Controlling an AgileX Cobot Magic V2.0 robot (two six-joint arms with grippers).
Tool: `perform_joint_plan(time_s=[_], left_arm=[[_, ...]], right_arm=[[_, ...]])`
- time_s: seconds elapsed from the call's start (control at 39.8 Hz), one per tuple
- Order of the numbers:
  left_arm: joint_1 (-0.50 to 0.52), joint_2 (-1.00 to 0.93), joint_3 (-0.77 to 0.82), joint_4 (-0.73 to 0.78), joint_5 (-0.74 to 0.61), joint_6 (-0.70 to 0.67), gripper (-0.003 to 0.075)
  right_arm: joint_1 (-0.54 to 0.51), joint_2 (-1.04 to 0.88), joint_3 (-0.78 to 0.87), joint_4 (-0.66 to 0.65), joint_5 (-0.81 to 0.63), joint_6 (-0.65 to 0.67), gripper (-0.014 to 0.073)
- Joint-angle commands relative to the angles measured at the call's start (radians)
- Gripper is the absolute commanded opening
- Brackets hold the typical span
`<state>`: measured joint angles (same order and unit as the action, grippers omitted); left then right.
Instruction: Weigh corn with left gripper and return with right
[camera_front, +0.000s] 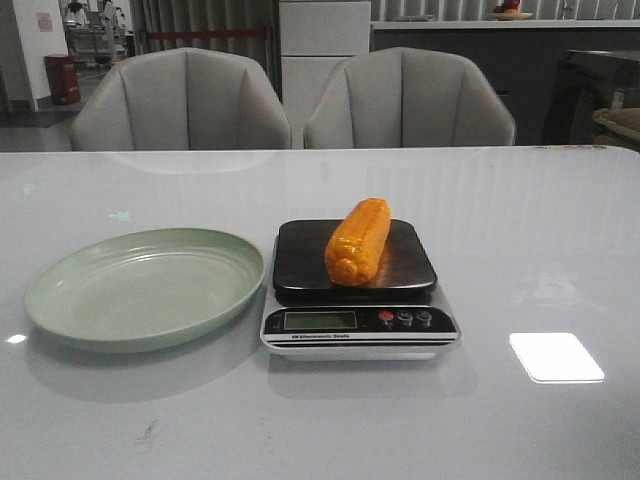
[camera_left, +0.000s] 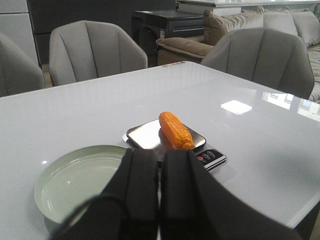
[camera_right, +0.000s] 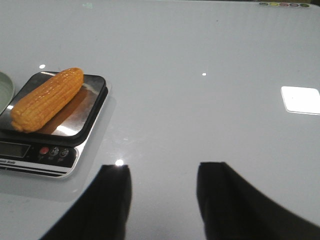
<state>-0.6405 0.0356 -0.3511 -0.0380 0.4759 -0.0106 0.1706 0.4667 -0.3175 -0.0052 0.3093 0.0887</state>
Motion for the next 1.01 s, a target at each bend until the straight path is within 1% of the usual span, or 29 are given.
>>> perform_joint_plan(time_s=[0.0,0.1,0.28,0.33,0.4,0.48,0.65,0.73,0.85,0.98], left_arm=[[-0.006,0.012,-0.025,-0.003,-0.085,0.000,0.0122],[-0.006,0.012,-0.025,-0.003,-0.085,0.000,0.0122],[-0.006,0.012,-0.025,-0.003,-0.085,0.000,0.0123],[-0.006,0.012,-0.025,-0.003,-0.085,0.000,0.0123],[-0.006,0.012,-0.025,-0.003,-0.085,0.000,0.0122],[-0.006,0.012,-0.025,-0.003,-0.085,0.000,0.0123],[-0.006,0.012,-0.025,-0.003,-0.085,0.000,0.0122],[-0.006,0.012,-0.025,-0.003,-0.085,0.000,0.0122],[-0.006,0.012,-0.025,-0.003,-0.085,0.000,0.0122],[-0.006,0.012,-0.025,-0.003,-0.085,0.000,0.0122]], right_arm=[[0.037,0.062,-0.063,-0.010,-0.063,-0.007,0.0550],[0.093,0.135,-0.114,-0.010,-0.049,-0.007,0.0612],[0.216,0.298,-0.231,-0.004,-0.034,-0.007,0.0610],[0.245,0.341,-0.269,0.030,-0.034,0.000,0.0610],[0.279,0.422,-0.338,0.126,-0.021,0.014,0.0610],[0.300,0.503,-0.418,0.173,0.039,0.014,0.0610],[0.338,0.728,-0.643,0.202,0.193,0.025,0.0610],[0.352,0.825,-0.743,0.202,0.268,0.071,0.0610],[0.364,0.963,-0.880,0.198,0.355,0.133,0.0610],[0.374,1.098,-1.009,0.167,0.445,0.246,0.0610]])
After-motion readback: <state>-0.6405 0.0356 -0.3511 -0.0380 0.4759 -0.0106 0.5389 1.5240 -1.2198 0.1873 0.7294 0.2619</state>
